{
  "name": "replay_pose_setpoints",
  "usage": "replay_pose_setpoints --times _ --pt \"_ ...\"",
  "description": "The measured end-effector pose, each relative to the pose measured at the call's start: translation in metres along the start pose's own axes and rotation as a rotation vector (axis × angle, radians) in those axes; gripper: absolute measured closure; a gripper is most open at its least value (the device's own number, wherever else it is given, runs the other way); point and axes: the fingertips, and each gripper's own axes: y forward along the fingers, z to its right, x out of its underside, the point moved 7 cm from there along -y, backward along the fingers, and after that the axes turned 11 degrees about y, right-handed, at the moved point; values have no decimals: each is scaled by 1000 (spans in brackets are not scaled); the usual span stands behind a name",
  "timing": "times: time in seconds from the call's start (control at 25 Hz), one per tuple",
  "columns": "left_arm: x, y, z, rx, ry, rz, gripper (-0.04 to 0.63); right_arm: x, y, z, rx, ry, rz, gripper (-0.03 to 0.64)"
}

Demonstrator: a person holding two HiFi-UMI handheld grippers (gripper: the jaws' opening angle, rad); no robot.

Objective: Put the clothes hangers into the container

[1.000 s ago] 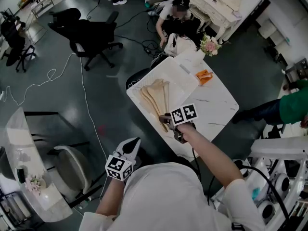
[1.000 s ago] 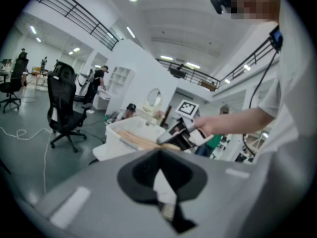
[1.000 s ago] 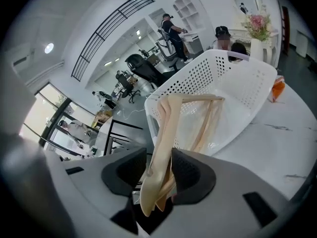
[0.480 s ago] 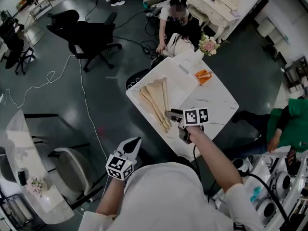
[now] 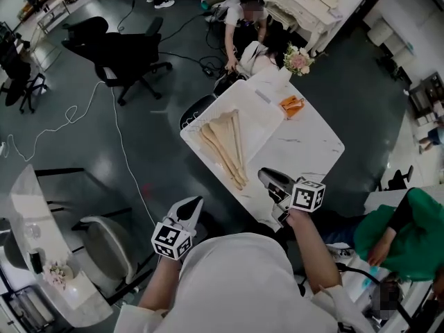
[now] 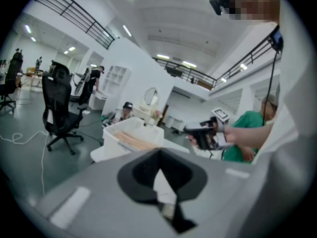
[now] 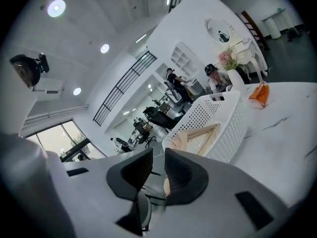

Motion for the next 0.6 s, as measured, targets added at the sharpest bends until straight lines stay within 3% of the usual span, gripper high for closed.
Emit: replay_pose_setpoints --times 0.16,0.4,0.6 --pt "-1 0 0 17 5 -16 594 12 -26 1 18 -24 89 582" --pt "-4 9 6 59 41 -43 594 20 -48 17 60 -31 128 597" --pt "-10 25 20 60 48 -42 594 18 -73 19 92 -151 109 597"
